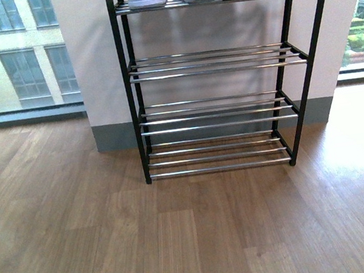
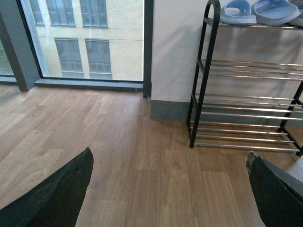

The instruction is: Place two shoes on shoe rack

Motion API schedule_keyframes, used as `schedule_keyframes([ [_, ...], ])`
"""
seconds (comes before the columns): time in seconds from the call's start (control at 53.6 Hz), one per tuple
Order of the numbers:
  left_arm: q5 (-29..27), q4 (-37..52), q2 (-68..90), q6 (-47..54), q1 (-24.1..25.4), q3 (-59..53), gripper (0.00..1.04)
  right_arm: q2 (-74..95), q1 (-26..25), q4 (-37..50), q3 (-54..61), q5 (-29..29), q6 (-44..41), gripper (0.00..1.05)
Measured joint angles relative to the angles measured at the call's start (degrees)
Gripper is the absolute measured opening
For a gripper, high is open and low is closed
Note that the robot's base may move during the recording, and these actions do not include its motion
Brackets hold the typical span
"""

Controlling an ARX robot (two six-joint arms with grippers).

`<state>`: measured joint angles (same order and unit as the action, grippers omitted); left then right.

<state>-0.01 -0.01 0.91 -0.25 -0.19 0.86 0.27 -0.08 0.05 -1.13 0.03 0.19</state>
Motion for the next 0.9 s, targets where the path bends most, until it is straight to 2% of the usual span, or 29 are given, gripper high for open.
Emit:
schedule_keyframes([
  [0.896,0.0,0.0,0.0,0.0,0.0,0.0,0.95,0.0,0.0,0.0,0.0,0.0,0.0,0.95],
])
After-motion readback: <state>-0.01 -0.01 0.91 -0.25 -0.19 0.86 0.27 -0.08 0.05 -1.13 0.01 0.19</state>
